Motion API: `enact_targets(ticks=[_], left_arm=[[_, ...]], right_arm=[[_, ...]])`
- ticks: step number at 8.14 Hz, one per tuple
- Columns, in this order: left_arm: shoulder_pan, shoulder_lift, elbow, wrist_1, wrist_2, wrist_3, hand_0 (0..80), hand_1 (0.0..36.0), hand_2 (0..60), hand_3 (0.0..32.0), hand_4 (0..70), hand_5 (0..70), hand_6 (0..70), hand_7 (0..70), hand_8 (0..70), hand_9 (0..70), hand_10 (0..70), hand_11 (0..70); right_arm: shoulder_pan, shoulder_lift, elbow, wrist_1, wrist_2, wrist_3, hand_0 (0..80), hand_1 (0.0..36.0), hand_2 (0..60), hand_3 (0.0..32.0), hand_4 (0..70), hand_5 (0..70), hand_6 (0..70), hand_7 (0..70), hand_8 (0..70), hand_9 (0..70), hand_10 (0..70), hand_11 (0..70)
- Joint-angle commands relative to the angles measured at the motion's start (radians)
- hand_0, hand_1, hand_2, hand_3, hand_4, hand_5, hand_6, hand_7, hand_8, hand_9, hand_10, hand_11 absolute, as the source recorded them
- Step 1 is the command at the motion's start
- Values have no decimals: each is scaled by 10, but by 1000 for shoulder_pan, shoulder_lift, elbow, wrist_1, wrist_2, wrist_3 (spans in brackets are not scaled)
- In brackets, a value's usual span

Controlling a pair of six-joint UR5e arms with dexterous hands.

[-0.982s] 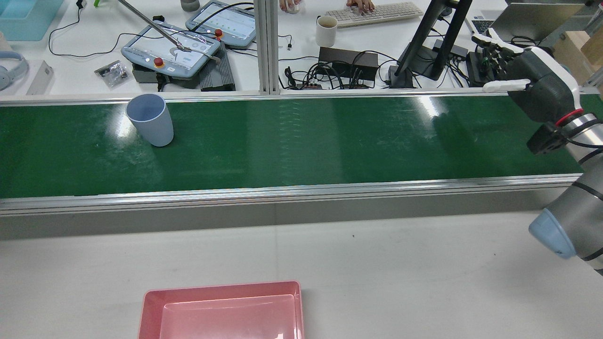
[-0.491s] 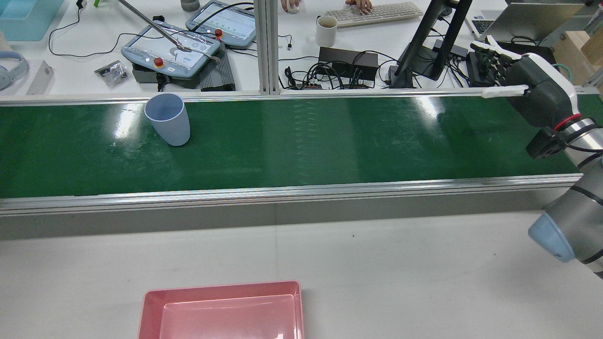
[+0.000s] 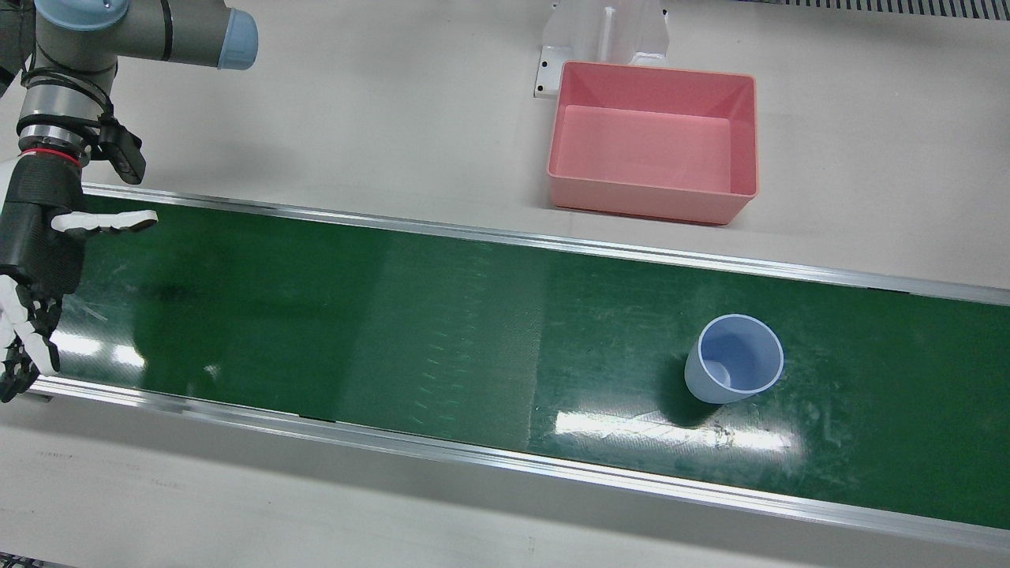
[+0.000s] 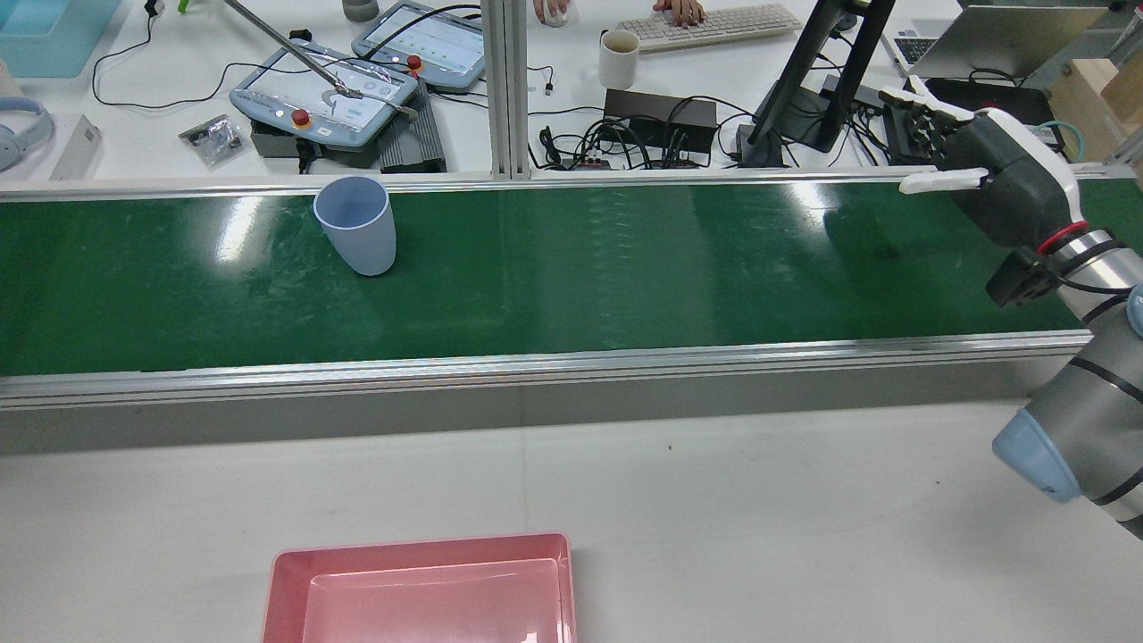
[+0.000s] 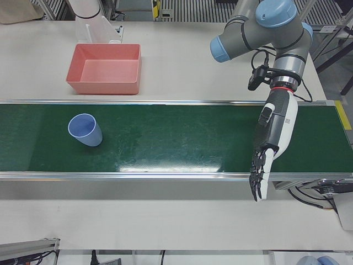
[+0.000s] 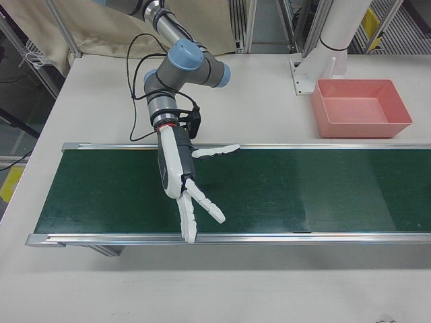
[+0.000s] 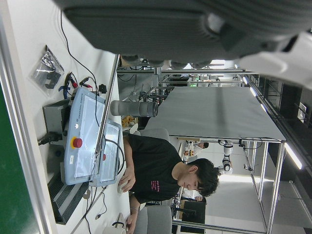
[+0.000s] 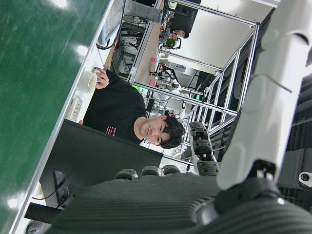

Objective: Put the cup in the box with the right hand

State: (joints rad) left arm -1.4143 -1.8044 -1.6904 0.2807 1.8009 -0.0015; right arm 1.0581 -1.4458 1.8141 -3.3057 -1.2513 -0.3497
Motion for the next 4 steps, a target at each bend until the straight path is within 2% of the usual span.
enact_targets(ticks=[1,4], left_arm=[[0,0,0,0,0,0,0,0,0,0,0,0,0,0,0,0,0,0],[0,-1,0,0,0,0,0,0,0,0,0,0,0,0,0,0,0,0]], right_arm=[[-7,2,-1,0,0,0,518,181,14,0,0,52,0,0,0,0,0,0],[-9,2,-4,-5,3,20,518,182,14,0,0,53,0,0,0,0,0,0]])
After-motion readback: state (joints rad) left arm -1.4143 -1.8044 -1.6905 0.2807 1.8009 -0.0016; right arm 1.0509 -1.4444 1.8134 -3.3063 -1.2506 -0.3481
